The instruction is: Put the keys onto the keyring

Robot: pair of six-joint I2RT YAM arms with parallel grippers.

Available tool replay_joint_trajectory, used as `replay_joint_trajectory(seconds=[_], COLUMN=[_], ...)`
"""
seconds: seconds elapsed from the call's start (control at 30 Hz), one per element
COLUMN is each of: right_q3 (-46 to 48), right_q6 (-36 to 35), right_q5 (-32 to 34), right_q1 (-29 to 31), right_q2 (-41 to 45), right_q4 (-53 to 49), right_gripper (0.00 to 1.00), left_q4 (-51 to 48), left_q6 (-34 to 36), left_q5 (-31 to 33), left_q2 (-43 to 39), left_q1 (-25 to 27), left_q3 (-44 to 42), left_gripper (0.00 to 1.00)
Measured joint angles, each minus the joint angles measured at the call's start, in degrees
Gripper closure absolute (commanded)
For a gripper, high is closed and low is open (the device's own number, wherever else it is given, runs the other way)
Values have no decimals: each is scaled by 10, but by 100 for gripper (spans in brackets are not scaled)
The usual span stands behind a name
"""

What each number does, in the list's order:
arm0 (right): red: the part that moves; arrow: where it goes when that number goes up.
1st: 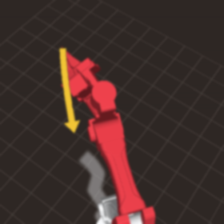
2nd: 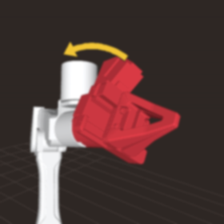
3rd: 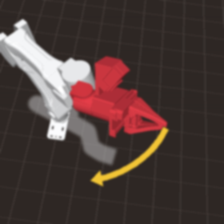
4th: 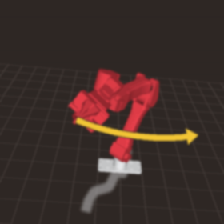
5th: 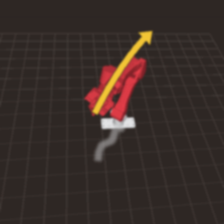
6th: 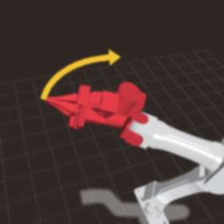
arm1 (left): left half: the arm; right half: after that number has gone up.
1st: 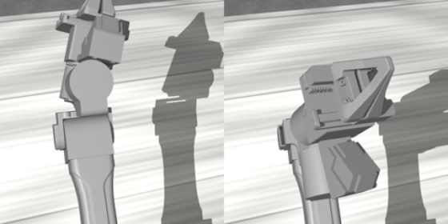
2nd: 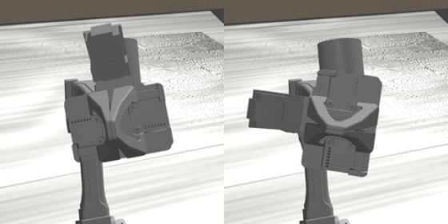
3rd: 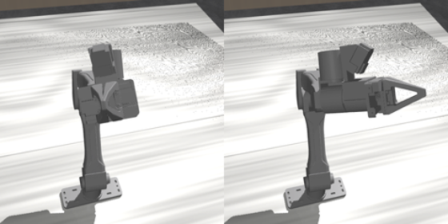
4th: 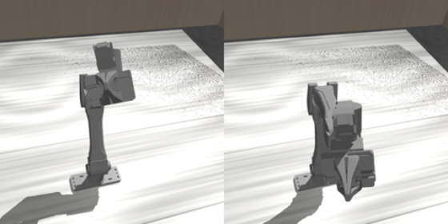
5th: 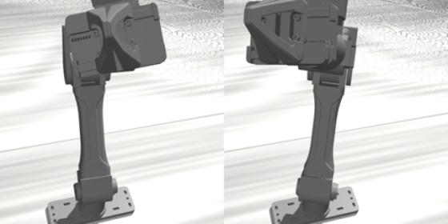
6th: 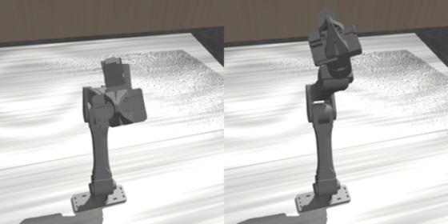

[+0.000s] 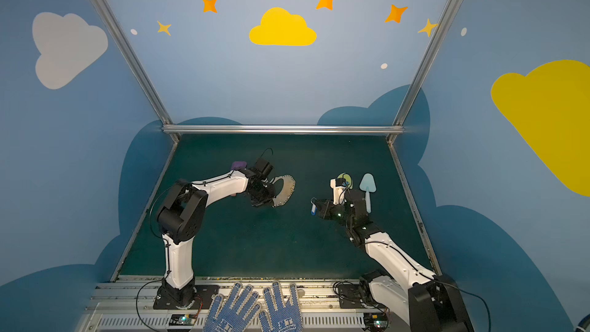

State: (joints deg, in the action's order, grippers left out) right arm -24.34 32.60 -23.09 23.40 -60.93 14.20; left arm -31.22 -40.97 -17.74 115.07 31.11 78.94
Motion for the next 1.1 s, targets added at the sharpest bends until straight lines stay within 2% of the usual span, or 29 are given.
replay_joint_trajectory(seconds=[0.23,0.63,0.87,1.1], right_q3=[0,-31,-94,-172], right_q6=[-40,-45,-46,-46], right_q5=[-3,15,58,127], right_q1=[53,119,157,185], right_q2=[-44,-222,-288,-332], right_q4=[49,117,109,41], right_gripper=[100,100,100,100], left_q4=[64,130,138,139], left_q6=[-33,-68,-73,-73], left_q5=[-35,-73,-85,-87], left_q2=[-5,-6,-6,-7], left_q1=[-5,-10,-13,-17], left_q3=[-28,-46,-47,-47], left_gripper=[96,96,96,96])
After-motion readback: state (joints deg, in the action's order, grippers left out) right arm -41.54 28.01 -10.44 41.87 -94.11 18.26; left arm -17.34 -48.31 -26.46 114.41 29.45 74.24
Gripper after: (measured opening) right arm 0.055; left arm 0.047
